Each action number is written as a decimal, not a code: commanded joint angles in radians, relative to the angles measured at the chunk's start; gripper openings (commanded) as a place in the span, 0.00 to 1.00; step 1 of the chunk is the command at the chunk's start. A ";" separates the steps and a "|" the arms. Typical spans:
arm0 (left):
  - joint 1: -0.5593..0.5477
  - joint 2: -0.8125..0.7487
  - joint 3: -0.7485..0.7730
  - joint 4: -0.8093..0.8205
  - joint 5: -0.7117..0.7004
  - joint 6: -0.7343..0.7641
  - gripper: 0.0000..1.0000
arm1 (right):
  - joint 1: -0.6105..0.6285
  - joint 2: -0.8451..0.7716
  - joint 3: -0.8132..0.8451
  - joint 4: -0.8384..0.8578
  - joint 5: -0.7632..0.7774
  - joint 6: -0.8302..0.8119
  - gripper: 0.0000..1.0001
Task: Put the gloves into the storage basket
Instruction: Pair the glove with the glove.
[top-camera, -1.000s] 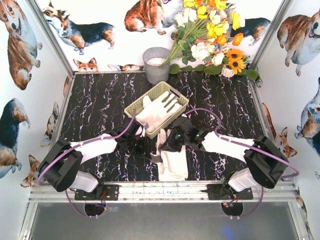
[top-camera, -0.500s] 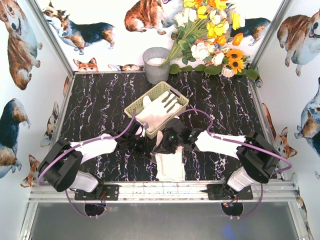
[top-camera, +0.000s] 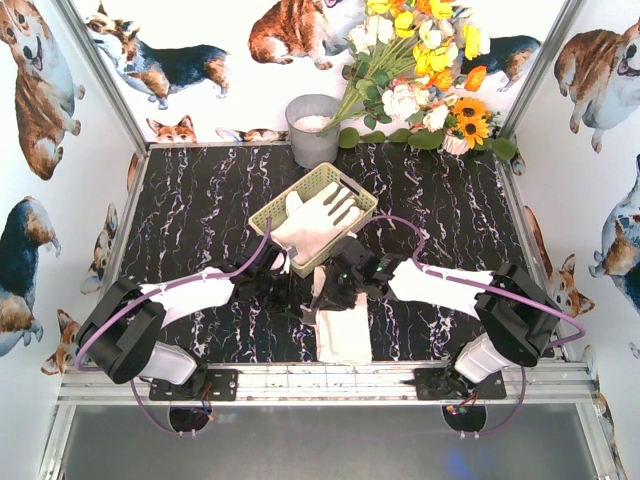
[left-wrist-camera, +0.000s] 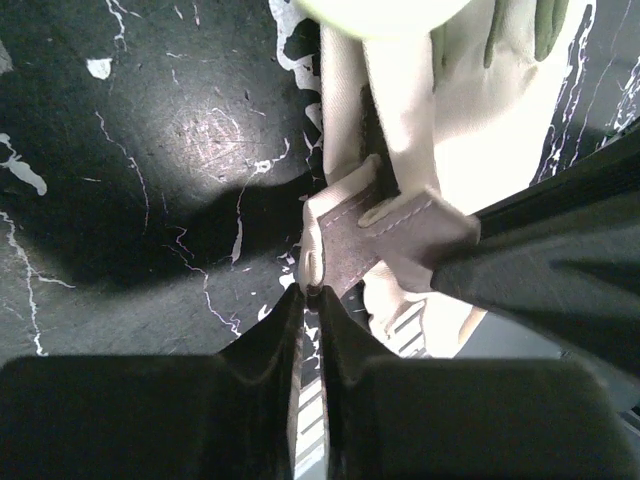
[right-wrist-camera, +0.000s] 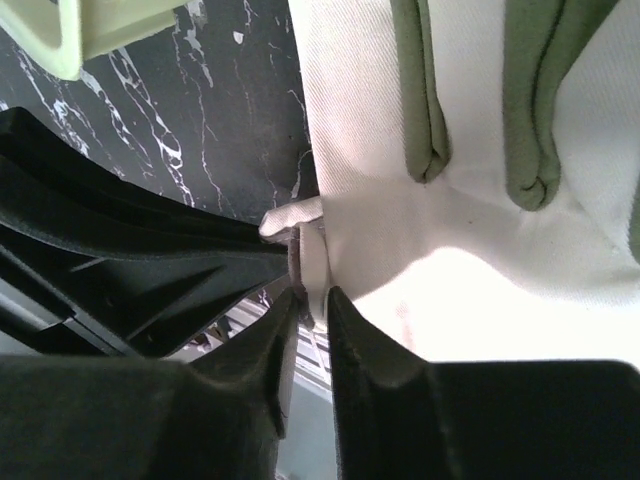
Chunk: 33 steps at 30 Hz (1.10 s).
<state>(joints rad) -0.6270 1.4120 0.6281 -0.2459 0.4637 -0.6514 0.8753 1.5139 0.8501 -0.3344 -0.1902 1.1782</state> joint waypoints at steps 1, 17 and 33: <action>0.010 -0.029 0.009 -0.004 -0.027 0.002 0.06 | 0.005 -0.004 0.066 0.063 -0.016 -0.049 0.27; 0.019 -0.276 0.047 -0.138 -0.106 -0.056 0.35 | -0.139 -0.301 0.020 -0.212 0.049 -0.261 0.54; 0.019 -0.134 0.009 -0.093 -0.086 -0.038 0.29 | -0.294 -0.236 -0.123 -0.244 -0.144 -0.373 0.51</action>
<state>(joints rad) -0.6159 1.2572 0.6521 -0.3782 0.3706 -0.6922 0.5842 1.2442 0.7341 -0.6292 -0.2733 0.8360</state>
